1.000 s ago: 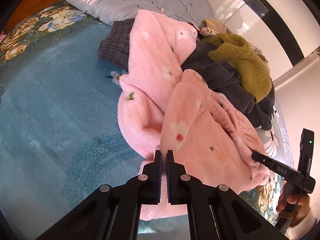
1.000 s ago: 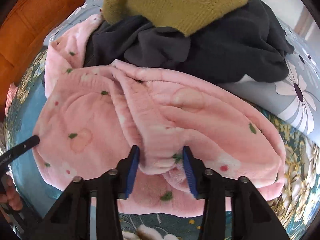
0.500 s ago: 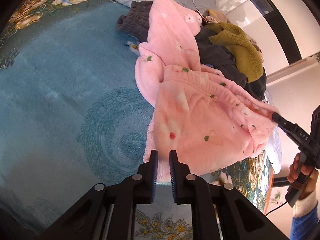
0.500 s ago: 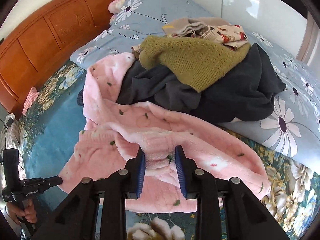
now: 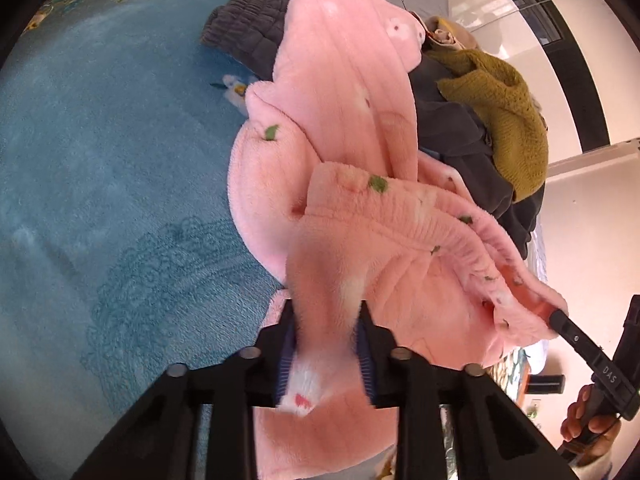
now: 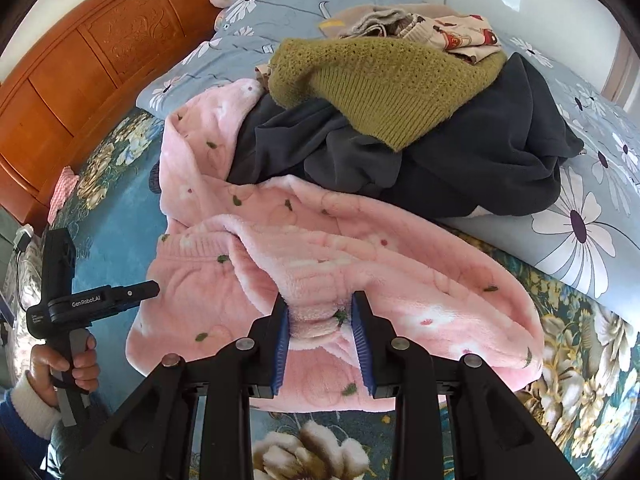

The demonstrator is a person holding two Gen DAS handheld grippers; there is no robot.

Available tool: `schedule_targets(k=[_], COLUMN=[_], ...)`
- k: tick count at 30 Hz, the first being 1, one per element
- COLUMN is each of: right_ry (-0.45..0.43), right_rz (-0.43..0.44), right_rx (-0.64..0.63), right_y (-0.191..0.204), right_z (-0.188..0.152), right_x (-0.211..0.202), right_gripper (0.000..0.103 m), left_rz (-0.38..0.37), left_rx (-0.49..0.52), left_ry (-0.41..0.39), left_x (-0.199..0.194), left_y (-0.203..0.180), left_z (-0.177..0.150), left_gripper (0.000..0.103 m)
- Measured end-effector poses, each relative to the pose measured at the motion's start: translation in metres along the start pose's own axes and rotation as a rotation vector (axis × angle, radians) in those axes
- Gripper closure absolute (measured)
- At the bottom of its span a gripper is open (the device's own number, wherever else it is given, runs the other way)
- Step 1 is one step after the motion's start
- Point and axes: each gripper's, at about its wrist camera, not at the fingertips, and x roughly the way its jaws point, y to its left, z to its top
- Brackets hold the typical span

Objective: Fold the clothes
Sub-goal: 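Grasp the pink garment edge with the left gripper while the right gripper holds another edge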

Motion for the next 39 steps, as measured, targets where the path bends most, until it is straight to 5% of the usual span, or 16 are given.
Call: schedule_targets(k=[3,7,14,18,25,27,29,35,39], right_ry=[0.006,0.015,0.078,0.118,0.136,0.121,0.095,-0.019,-0.224], right_rz=[0.0,0.02,-0.001,-0.09,-0.239,-0.246,-0.243,-0.225,-0.178], right_rx=[-0.018,-0.035,-0.141,-0.273,-0.232,-0.195,-0.157,-0.041,-0.098], right_y=[0.001,0.004,0.02,0.037,0.031,0.03,0.029,0.027,0.071], right_z=[-0.003,-0.01,-0.032,-0.053,-0.055,-0.049,-0.039,0.001,0.054], right_x=[0.005,0.007,0.02,0.046,0.078,0.077,0.066,0.014,-0.046], right_gripper=[0.07,0.036,0.036,0.036,0.036,0.038,0.069,0.076,0.076], left_rz=[0.012,0.009,0.005,-0.001,-0.02,-0.027,-0.037,-0.134,-0.207], left_rx=[0.017,0.007,0.004,0.001,0.024,0.043,0.066,0.14,0.122], left_ry=[-0.031,-0.058,-0.075,-0.08,-0.106,-0.118,-0.13,-0.177,-0.297], left_x=[-0.004,-0.012,-0.022,-0.027,-0.043,-0.05,-0.058,-0.104,-0.154], left_y=[-0.003,-0.005,-0.007,-0.004,-0.01,-0.015,-0.021,-0.036,-0.03], left_z=[-0.01,-0.014,-0.016,-0.023,-0.032,-0.035,-0.04,-0.061,-0.058], left_gripper=[0.091,0.092,0.092,0.093,0.093,0.093,0.094,0.095,0.095])
